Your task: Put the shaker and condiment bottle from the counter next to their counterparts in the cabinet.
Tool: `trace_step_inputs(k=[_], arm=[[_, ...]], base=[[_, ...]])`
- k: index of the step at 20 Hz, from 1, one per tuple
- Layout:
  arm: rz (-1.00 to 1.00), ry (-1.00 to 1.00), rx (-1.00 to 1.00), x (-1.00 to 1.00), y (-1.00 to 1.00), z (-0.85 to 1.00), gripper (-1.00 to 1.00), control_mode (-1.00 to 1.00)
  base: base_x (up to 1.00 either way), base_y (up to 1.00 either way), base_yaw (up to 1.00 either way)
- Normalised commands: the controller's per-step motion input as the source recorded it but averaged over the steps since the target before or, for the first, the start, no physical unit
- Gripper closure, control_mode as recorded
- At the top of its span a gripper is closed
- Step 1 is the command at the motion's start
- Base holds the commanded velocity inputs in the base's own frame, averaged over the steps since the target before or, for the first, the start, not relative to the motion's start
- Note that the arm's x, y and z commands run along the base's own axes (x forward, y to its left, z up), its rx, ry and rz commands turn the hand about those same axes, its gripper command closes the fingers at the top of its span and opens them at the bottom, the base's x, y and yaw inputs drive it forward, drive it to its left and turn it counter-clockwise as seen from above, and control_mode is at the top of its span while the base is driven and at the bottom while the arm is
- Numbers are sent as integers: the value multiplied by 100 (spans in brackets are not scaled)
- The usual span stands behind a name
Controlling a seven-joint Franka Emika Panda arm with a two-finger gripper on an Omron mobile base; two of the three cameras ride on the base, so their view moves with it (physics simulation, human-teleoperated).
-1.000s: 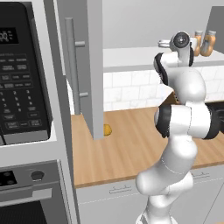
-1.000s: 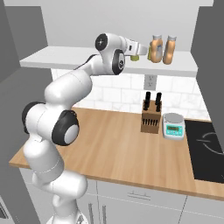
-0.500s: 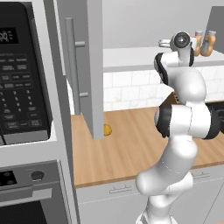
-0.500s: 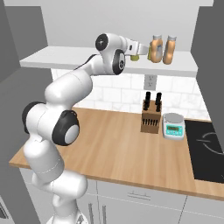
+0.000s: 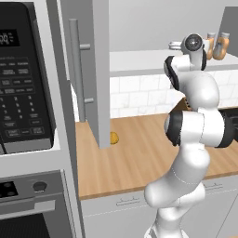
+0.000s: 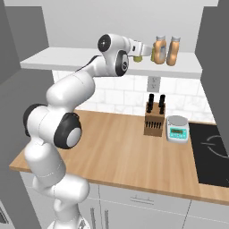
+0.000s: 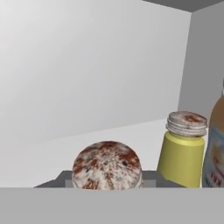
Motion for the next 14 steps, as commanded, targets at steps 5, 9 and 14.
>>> trace_step_inputs(k=[5,9,14], arm=[[0,0,0,82,-17,-68,100,-100],[0,0,0,94,-28,-71,100,-100],[-2,0,6,84,-36,-90,100,-100]], base=[[0,0,0],[0,0,0],[0,0,0]])
